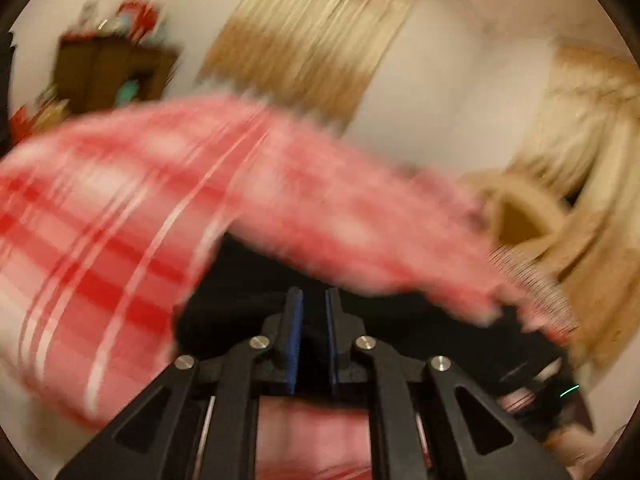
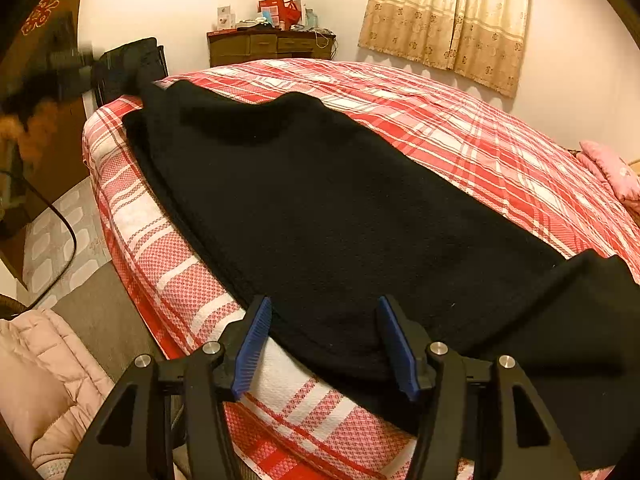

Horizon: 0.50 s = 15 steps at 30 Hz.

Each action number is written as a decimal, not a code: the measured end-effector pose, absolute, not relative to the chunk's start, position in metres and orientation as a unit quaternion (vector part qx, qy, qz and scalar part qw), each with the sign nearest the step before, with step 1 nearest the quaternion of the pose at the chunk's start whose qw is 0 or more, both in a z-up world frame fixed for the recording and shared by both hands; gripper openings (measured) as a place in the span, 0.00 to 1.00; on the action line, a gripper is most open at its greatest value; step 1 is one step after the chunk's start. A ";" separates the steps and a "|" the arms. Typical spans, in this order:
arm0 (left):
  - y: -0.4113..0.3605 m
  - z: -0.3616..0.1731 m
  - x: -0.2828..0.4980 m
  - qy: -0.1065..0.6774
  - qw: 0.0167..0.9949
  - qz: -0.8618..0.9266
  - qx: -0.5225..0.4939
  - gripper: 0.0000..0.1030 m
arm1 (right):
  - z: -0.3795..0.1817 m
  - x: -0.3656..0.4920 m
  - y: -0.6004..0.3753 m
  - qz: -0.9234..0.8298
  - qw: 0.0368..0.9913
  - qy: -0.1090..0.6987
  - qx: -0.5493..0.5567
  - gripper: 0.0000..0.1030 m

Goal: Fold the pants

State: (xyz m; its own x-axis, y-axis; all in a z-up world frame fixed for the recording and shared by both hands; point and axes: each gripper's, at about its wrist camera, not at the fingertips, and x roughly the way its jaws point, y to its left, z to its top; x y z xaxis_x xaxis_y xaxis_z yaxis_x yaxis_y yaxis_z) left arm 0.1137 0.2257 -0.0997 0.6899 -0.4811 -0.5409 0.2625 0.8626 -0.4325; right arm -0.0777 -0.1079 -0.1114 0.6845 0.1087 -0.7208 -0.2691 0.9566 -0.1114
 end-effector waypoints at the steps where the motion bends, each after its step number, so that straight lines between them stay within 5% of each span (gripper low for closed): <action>1: 0.233 -0.113 0.116 0.360 0.899 -0.190 -0.161 0.08 | -0.111 -0.078 -0.108 0.104 0.912 0.384 -0.105 0.56; 4: 0.249 -0.119 0.105 0.366 0.889 -0.205 -0.182 0.07 | -0.112 -0.077 -0.106 0.103 0.911 0.384 -0.108 0.57; 5: 0.252 -0.116 0.103 0.376 0.893 -0.184 -0.167 0.27 | -0.113 -0.077 -0.105 0.105 0.911 0.384 -0.108 0.61; 7: 0.260 -0.107 0.097 0.373 0.904 -0.152 -0.141 0.39 | -0.115 -0.077 -0.100 0.107 0.910 0.383 -0.118 0.66; 8: 0.265 -0.100 0.091 0.368 0.915 -0.114 -0.123 0.57 | -0.116 -0.078 -0.096 0.102 0.910 0.381 -0.128 0.67; 9: 0.268 -0.094 0.086 0.361 0.924 -0.072 -0.104 0.63 | -0.117 -0.078 -0.093 0.098 0.909 0.380 -0.140 0.67; 15: 0.257 -0.057 0.060 0.287 0.953 -0.056 -0.085 0.66 | -0.101 -0.075 -0.105 0.105 0.914 0.380 -0.090 0.67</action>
